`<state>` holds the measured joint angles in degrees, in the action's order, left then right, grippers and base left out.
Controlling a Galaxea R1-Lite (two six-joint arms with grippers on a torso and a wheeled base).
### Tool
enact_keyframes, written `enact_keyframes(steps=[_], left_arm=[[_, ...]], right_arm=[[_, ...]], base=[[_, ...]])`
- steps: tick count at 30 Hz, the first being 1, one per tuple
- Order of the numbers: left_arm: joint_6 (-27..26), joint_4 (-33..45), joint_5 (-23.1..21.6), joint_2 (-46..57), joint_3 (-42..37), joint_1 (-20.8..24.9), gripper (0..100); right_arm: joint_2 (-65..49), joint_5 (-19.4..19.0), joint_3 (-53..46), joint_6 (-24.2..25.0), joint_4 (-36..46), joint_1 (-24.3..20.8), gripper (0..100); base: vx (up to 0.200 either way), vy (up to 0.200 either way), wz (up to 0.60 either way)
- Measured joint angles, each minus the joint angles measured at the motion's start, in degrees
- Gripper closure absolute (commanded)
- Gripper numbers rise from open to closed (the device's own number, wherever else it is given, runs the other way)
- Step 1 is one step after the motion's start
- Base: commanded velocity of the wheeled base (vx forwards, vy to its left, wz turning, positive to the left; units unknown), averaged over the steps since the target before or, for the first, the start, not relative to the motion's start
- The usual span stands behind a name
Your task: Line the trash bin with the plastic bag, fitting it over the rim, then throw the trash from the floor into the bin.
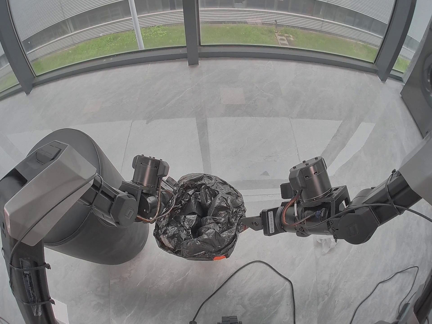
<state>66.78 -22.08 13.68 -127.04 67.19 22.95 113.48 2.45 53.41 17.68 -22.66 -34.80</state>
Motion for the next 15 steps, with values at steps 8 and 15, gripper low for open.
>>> enact_keyframes(steps=[8,15], left_arm=[[-1.56,-2.9,0.15,-0.48,-1.16,-1.32,0],[-1.74,-3.02,0.49,-0.55,-1.65,-0.99,0]], right_arm=[[0.0,0.0,-0.52,0.0,0.02,-0.44,0],[-0.12,0.01,-0.73,0.0,0.02,-0.67,0]], base=[[0.0,0.0,0.0],[0.0,0.0,0.0]])
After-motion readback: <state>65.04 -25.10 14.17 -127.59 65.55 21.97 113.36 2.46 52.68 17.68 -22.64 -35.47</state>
